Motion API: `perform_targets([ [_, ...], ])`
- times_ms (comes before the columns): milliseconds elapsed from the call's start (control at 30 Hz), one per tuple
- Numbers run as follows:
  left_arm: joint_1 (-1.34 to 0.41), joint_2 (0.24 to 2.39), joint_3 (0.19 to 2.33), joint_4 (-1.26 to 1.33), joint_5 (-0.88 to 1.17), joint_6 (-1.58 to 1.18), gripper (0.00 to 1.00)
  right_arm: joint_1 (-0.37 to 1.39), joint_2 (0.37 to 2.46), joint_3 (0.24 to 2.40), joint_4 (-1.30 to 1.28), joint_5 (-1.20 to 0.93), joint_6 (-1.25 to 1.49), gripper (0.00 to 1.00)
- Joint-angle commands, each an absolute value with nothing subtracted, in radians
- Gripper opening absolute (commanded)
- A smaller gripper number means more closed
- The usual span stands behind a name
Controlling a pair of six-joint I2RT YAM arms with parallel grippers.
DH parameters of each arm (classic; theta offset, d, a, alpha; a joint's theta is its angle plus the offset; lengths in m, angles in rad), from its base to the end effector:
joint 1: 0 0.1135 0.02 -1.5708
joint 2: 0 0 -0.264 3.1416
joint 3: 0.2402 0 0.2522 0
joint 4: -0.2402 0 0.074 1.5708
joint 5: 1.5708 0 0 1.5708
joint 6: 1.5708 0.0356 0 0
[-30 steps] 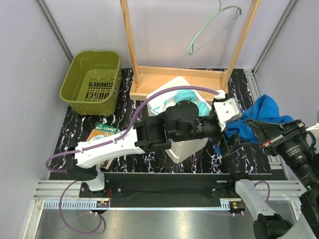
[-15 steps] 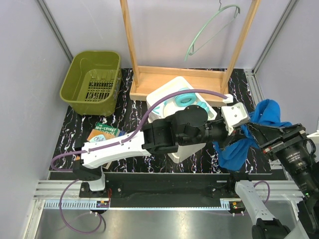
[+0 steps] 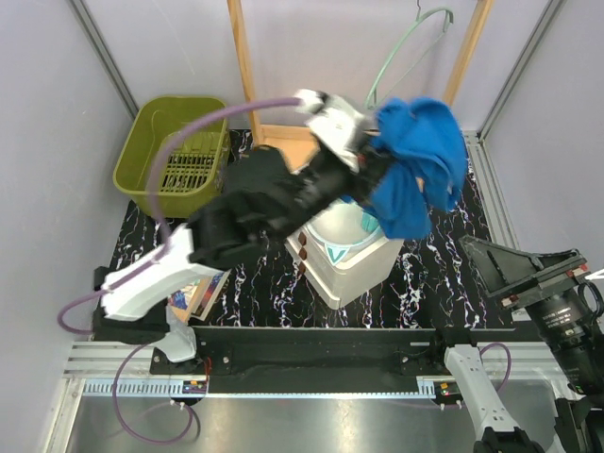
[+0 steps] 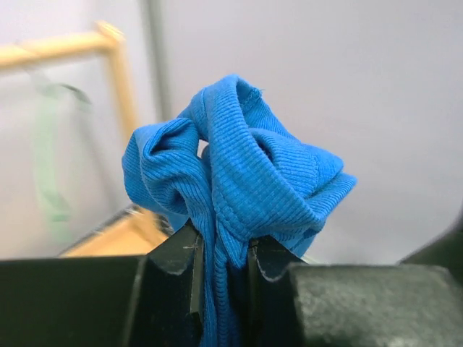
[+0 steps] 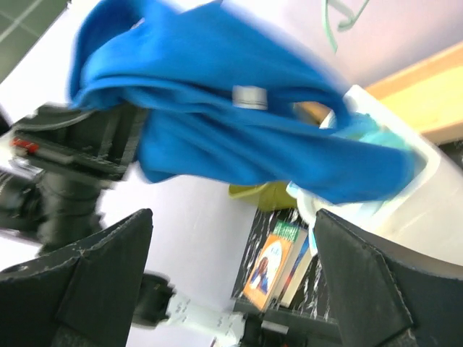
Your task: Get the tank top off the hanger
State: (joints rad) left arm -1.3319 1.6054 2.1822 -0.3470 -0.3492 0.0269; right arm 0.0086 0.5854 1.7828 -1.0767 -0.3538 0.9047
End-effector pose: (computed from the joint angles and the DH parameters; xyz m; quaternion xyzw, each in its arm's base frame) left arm 0.0843 -0.2948 0.5857 0.2786 0.5616 -0.3827 0.6786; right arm -0.0600 0.0118 0.5223 0.1641 0.6454 0.4296 0.6098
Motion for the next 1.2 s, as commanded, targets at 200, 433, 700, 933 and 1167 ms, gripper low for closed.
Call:
perform_targets([
  [200, -0.956, 1.248, 2.059, -0.355, -0.753, 0.076, 0.0, 0.014, 0.646, 1.764, -0.966, -0.282, 0.79, 1.0],
  [433, -0.455, 1.226, 1.858, -0.402, -0.563, -0.162, 0.0, 0.014, 0.745, 1.746, -0.983, -0.397, 0.778, 1.0],
  [700, -0.128, 1.513, 1.905, -0.336, -0.381, -0.399, 0.0, 0.014, 0.857, 1.775, -1.002, -0.449, 0.73, 1.0],
  [933, -0.04, 1.704, 2.028, -0.284, -0.357, -0.423, 0.0, 0.012, 0.92, 1.81, -1.029, -0.425, 0.683, 1.0],
  [1167, -0.011, 1.718, 1.936, -0.291, -0.409, -0.543, 0.05, 0.014, 0.974, 1.807, -1.031, -0.405, 0.67, 1.0],
])
